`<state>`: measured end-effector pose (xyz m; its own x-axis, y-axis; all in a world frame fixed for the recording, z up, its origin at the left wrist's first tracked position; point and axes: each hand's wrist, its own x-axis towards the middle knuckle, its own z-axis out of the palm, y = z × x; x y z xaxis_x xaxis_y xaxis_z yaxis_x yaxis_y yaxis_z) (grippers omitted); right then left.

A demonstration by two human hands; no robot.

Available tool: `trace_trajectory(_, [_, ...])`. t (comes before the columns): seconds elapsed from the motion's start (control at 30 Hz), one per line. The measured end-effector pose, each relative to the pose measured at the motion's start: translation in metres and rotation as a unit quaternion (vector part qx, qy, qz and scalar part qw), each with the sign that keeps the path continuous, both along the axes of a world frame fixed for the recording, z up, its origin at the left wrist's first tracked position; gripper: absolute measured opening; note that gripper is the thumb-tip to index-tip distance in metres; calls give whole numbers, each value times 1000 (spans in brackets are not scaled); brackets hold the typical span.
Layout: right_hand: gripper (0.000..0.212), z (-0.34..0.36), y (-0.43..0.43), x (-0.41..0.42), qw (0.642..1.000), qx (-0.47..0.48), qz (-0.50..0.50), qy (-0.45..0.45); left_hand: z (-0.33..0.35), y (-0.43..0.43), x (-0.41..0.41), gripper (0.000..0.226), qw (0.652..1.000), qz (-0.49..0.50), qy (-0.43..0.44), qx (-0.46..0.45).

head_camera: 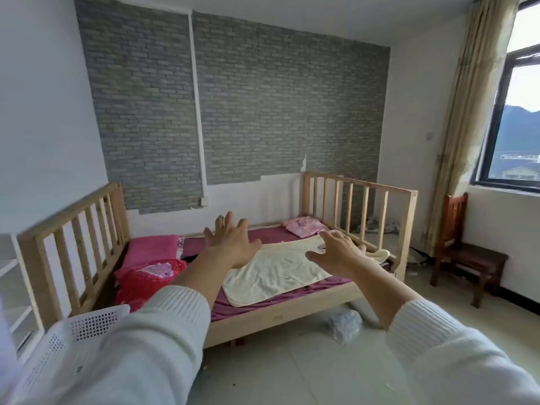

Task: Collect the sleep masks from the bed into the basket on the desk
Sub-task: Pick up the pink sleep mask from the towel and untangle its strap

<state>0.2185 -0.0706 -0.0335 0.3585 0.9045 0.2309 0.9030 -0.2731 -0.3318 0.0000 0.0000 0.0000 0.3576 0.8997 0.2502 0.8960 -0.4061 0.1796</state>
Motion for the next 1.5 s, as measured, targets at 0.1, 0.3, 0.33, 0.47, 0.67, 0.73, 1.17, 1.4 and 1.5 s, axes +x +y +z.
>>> trace_trajectory(0.1, [71, 3, 3, -7, 1000, 4, 4, -10, -1, 5, -4, 66, 1000, 5, 24, 14])
trace_trajectory(0.3, [74, -7, 18, -11, 1000, 9, 4, -22, -12, 22, -6, 65, 999, 2, 29, 28])
trace_trajectory(0.33, [76, -10, 21, -10, 1000, 7, 2, -25, -14, 25, -4, 64, 999, -1, 26, 31])
trace_trajectory(0.47, [78, -18, 40, 6, 1000, 8, -5, -17, -20, 42, 12, 62, 999, -17, 16, 22])
trace_trajectory(0.67, [78, -15, 89, 60, 999, 17, -13, -30, -24, 98, 66, 59, 999, -42, -12, 16])
trace_trajectory(0.73, [77, -14, 111, 86, 999, 20, -18, -42, -27, 122, 93, 60, 999, -48, -18, 12])
trace_trajectory(1.17, [71, -8, 296, 284, 998, 6, -31, -54, -31, 305, 313, 56, 998, -62, -17, 18])
trace_trajectory(1.4, [74, -49, 399, 370, 998, -31, -50, -31, -62, 417, 409, 58, 997, -70, -21, -7])
trace_trajectory(1.5, [72, -61, 459, 410, 997, -36, -58, -22, -75, 480, 448, 58, 997, -73, -18, -8])
